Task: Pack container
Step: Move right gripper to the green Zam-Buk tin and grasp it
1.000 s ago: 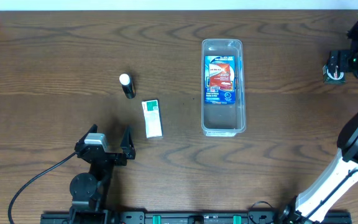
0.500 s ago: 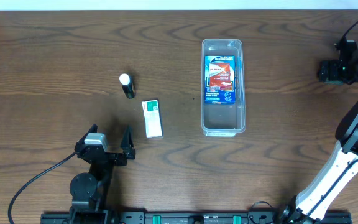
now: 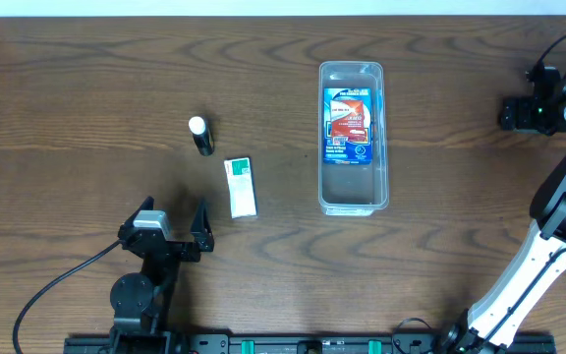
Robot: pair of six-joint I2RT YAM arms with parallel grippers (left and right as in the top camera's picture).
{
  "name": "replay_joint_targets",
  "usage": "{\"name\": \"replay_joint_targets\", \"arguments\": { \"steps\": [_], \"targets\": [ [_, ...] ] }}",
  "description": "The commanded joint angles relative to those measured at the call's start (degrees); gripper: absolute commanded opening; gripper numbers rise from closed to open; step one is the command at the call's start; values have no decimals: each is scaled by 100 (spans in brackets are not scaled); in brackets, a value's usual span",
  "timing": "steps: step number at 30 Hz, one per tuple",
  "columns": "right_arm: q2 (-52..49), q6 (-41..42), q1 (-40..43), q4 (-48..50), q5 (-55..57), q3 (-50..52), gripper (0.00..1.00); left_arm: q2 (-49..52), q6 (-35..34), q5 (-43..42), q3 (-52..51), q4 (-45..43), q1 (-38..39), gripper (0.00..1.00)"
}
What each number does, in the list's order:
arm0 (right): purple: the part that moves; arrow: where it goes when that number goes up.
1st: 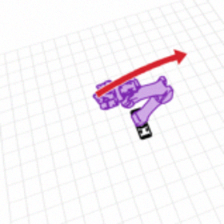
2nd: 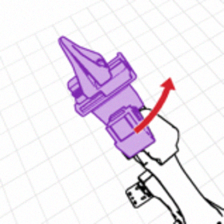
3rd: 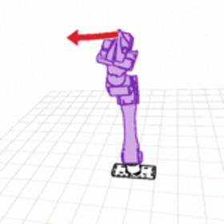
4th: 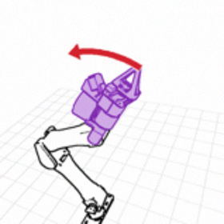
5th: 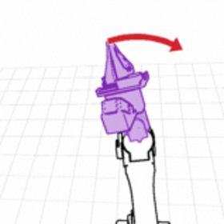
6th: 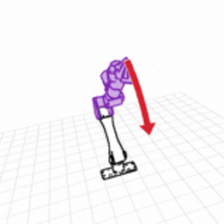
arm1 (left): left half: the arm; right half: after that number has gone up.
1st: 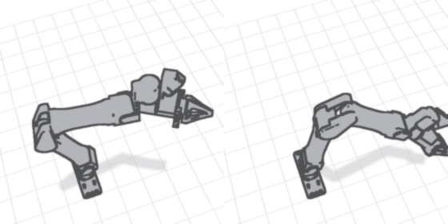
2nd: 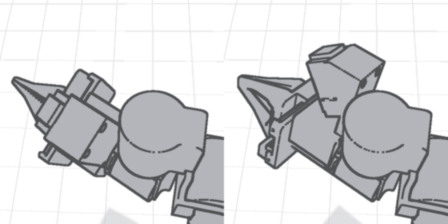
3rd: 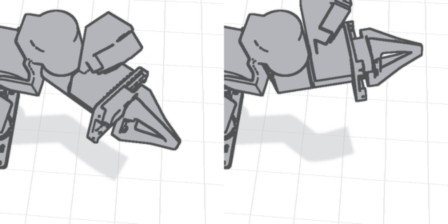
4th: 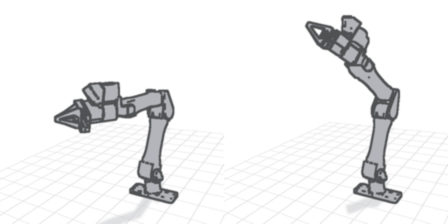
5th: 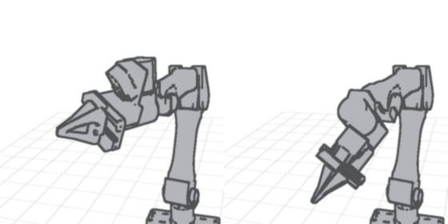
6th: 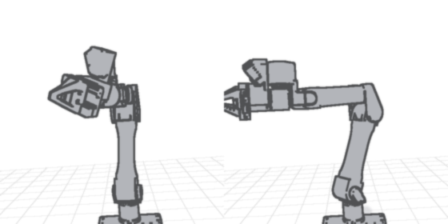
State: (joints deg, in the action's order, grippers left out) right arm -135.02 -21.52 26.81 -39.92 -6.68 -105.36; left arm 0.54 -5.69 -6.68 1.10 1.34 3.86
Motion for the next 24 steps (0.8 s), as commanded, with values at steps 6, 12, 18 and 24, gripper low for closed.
{"name": "replay_joint_targets", "arguments": {
  "steps": [6, 12, 18, 24],
  "targets": [
    [-140, 63, 13, -2, 70, 15, 92, -31, 94, -63, -87, 208, 17, 98],
    [-140, 76, 15, -2, 83, 13, 85, -31, 94, -63, -87, 208, 17, 98],
    [-140, 240, 13, 28, 85, -2, 63, -31, 96, -63, -87, 208, 17, 98],
    [-140, 332, 13, 2, 85, -39, 65, -31, 94, -63, -87, 208, 17, 98]
  ]
}}
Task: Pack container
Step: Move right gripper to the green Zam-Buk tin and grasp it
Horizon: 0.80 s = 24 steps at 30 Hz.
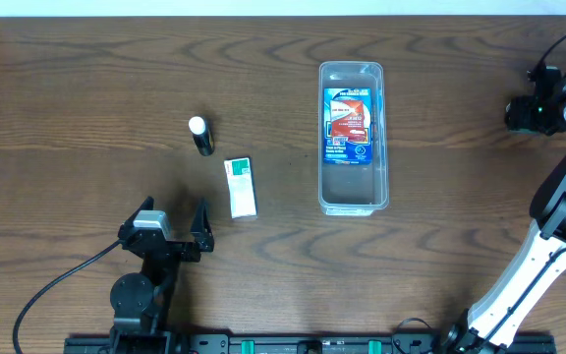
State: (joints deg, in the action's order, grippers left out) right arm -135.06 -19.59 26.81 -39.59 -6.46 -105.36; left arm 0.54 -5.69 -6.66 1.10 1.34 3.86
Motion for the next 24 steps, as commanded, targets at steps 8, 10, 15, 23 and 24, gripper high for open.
{"name": "replay_joint_targets", "arguments": {
  "steps": [8, 10, 15, 23, 24],
  "targets": [
    [-133, 483, -31, -535, -28, -575, 61, -31, 94, -66, -87, 208, 17, 98],
    [-133, 483, -68, -874, -254, -922, 56, -31, 94, -66, -87, 208, 17, 98],
    [-133, 922, -188, -1670, -868, -1801, 52, -31, 94, -66, -87, 208, 17, 98],
    [-133, 979, -645, -2846, -1853, -2702, 51, -31, 94, -66, -87, 208, 17, 98],
    [-133, 979, -717, -2979, -1980, -2771, 50, -31, 94, -66, -87, 208, 17, 98]
  ]
}}
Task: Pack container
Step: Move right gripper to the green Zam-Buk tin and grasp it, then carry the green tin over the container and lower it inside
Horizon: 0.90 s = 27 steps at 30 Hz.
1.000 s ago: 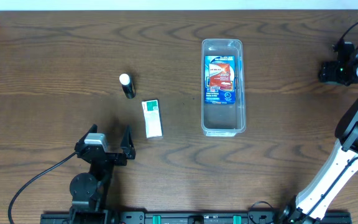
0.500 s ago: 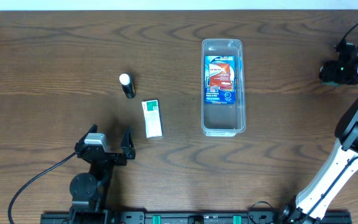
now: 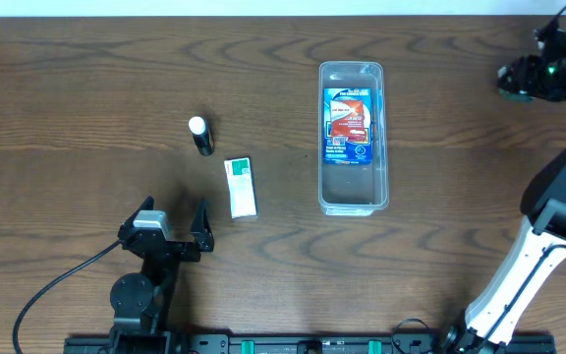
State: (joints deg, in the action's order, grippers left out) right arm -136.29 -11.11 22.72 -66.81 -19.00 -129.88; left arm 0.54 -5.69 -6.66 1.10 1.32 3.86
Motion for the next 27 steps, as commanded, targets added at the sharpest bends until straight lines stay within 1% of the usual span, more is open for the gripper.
{"name": "replay_joint_targets", "arguments": {
  "steps": [1, 5, 15, 23, 27],
  "targets": [
    [-11, 131, -400, -400, -870, -385, 50, -31, 94, -66, -87, 210, 17, 98],
    [-11, 223, -896, -859, -1257, -621, 49, -31, 94, -66, -87, 210, 17, 98],
    [-11, 568, -2310, -1215, -1185, -1060, 50, -31, 94, -66, -87, 210, 17, 98],
    [-11, 1486, -3259, -1215, -107, -1075, 50, -31, 94, -66, -87, 210, 17, 98],
    [-11, 2177, -3679, -1276, 898, -1073, 51, -31, 94, -66, -87, 210, 17, 98]
  ]
}}
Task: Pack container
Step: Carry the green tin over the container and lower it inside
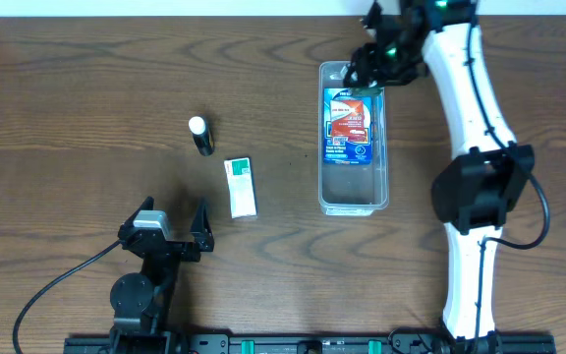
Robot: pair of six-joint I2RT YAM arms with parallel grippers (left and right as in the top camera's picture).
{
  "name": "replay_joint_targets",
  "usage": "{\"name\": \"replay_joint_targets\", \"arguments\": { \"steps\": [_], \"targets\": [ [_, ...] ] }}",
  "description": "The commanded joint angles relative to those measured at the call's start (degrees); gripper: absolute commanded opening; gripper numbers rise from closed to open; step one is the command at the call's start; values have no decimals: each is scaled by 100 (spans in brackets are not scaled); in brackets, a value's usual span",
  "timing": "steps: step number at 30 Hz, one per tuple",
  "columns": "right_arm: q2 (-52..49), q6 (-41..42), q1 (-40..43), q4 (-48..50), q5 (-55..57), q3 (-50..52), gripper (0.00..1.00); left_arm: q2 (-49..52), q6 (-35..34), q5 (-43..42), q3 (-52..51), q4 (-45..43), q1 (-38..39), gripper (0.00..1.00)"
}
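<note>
A clear rectangular container (353, 197) lies on the table right of centre, holding a blue and red packet (349, 125). My right gripper (373, 67) hangs over the container's far end; I cannot tell how its fingers stand. A white and green box (241, 187) and a small black tube with a white cap (200, 135) lie on the wood left of the container. My left gripper (173, 218) rests open near the front edge, a little short of the box, with nothing between its fingers.
The right arm (475, 118) stretches from the front right up across the table's right side to the container. A black cable (47, 290) trails from the left arm's base at the front left.
My right gripper has moved from the far right edge of the table to over the far end of the container. The left arm and all objects are where they were.
The right gripper was at the table's far right edge, slightly further back at each earlier moment. Now it is over the container's far end. The packet stayed in the container, the box and tube stayed on the table, and the left gripper stayed open in place.
</note>
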State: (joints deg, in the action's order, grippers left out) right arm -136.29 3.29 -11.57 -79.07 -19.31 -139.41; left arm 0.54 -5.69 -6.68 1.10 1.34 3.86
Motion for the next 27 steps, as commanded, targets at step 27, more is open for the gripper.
{"name": "replay_joint_targets", "arguments": {
  "steps": [27],
  "targets": [
    [-13, 2039, -981, 37, 2507, 662, 52, -31, 94, -63, -87, 208, 17, 98]
  ]
}}
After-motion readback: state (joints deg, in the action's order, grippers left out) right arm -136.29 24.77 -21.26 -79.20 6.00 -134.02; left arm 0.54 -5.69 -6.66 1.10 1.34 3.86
